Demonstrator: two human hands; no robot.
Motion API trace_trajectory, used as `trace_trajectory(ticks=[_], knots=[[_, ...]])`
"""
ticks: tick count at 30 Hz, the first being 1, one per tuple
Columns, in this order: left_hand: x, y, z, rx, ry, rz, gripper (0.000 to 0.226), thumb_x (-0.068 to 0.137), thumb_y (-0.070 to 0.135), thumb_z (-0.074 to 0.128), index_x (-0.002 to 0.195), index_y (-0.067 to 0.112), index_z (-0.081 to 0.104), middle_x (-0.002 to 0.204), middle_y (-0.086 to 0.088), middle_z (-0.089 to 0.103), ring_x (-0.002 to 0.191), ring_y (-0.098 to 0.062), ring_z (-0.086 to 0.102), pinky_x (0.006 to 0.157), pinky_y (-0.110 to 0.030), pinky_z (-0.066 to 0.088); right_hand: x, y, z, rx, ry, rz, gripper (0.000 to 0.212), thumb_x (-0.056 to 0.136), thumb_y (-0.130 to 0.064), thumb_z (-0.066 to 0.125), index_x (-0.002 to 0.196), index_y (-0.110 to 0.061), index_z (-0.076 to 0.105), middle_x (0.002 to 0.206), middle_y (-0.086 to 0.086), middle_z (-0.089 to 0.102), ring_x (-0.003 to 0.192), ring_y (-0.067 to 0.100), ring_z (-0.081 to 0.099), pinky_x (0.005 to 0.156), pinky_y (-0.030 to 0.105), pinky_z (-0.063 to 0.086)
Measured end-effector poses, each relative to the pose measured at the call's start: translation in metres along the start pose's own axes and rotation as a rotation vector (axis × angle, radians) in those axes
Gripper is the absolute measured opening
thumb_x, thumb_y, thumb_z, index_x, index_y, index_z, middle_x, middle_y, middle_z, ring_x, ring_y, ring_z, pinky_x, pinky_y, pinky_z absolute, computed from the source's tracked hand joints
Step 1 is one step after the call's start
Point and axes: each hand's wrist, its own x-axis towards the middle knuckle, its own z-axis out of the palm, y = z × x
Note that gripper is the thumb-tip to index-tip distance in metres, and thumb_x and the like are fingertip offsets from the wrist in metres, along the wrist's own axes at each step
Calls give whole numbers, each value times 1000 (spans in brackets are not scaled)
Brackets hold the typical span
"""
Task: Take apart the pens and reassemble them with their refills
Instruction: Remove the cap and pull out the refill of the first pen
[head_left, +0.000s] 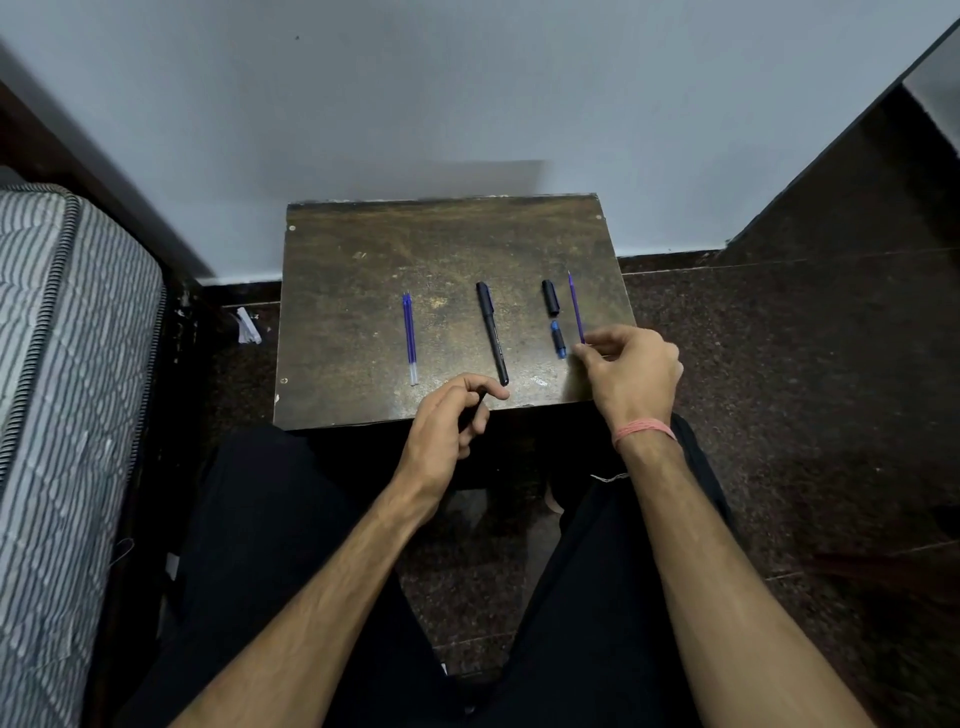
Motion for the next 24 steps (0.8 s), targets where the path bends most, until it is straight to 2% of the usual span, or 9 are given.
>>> trace_trajectory(ticks=[3, 8, 12, 16, 20, 22, 24], knots=[[1, -2, -2, -4, -2, 0, 42, 98, 27, 43, 91, 38, 83, 65, 13, 55, 56, -4, 36, 49, -17, 28, 3, -1, 3, -65, -2, 17, 11, 88, -30, 89, 99, -27, 88, 88, -7, 84, 89, 15, 79, 89, 19, 48], [2, -2, -2, -1, 4, 3, 42, 98, 26, 43, 92, 37, 83, 66, 13, 55, 57, -5, 37, 49, -18, 29, 6, -1, 4, -138, -9, 15, 12, 91, -28, 86, 103, -28, 88, 97, 4, 84, 97, 30, 78, 93, 30, 55], [3, -3, -2, -4, 0, 5, 42, 98, 26, 43, 92, 38, 83, 66, 13, 55, 57, -5, 37, 49, -18, 28, 7, 0, 5, -157, -14, 9, 11, 92, -29, 85, 102, -27, 88, 96, 5, 84, 95, 29, 78, 89, 26, 50], [4, -6, -3, -17, 0, -1, 43, 98, 25, 42, 92, 37, 83, 65, 12, 56, 56, -4, 38, 48, -17, 29, 6, 0, 4, -159, -18, 13, 10, 92, -28, 85, 101, -27, 88, 97, 4, 84, 96, 28, 78, 90, 26, 52], [6, -9, -3, -25, -2, -1, 45, 95, 23, 41, 93, 37, 84, 66, 12, 58, 56, -3, 41, 48, -18, 30, 4, -1, 2, -119, -19, 40, 11, 91, -30, 87, 101, -26, 87, 96, 0, 84, 93, 21, 78, 88, 22, 50], [6, -10, -3, -23, 1, 7, 45, 95, 22, 42, 96, 36, 84, 69, 11, 62, 59, -3, 47, 50, -20, 33, 2, -3, 0, -96, 10, 39, 15, 91, -34, 87, 103, -25, 86, 94, -4, 83, 86, 13, 75, 85, 20, 47], [5, -11, -3, -28, -5, 22, 42, 97, 19, 43, 107, 27, 83, 75, 8, 68, 64, -5, 55, 53, -21, 40, -4, -6, -2, -90, 54, 14, 18, 92, -37, 86, 107, -26, 83, 94, -7, 82, 84, 9, 72, 86, 24, 52]])
